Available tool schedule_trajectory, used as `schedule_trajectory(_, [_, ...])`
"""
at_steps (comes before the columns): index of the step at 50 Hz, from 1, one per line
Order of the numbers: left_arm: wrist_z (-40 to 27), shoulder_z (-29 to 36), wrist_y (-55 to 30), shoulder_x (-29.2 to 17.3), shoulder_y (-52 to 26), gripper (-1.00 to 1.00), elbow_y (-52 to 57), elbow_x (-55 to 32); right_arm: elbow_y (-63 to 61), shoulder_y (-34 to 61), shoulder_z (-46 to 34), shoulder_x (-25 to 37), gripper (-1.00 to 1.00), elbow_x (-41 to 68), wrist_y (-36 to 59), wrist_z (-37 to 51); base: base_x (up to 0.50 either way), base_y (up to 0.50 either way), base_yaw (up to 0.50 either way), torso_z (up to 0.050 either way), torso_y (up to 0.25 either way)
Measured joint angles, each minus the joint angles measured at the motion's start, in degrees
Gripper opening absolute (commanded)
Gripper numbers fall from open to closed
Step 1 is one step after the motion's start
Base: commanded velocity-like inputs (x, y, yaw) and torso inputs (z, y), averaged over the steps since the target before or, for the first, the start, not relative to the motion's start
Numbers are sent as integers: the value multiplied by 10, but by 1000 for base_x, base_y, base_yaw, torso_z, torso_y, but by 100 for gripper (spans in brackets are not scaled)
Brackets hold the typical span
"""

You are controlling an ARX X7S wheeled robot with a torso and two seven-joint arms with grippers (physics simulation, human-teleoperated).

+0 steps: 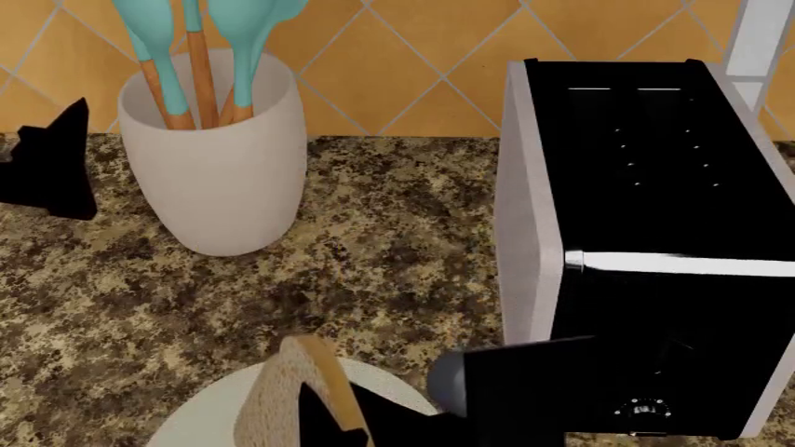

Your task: Place the toasted item on a plate.

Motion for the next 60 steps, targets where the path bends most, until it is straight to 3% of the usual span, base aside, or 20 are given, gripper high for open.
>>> schedule_trajectory(51, [-4,12,15,-2,10,100,-8,1,27,-78,-8,-12,-100,-135,6,-135,0,0,0,0,0])
schedule_trajectory(52, [-4,12,16,-2,10,100,-8,1,27,-78,-8,-12,100,-136,6,-136,0,0,0,0,0])
schedule_trajectory(60, [-3,12,20,-3,12,100,-11,1,29,-74,-17,-12,100,-138,9,-135,0,0,0,0,0])
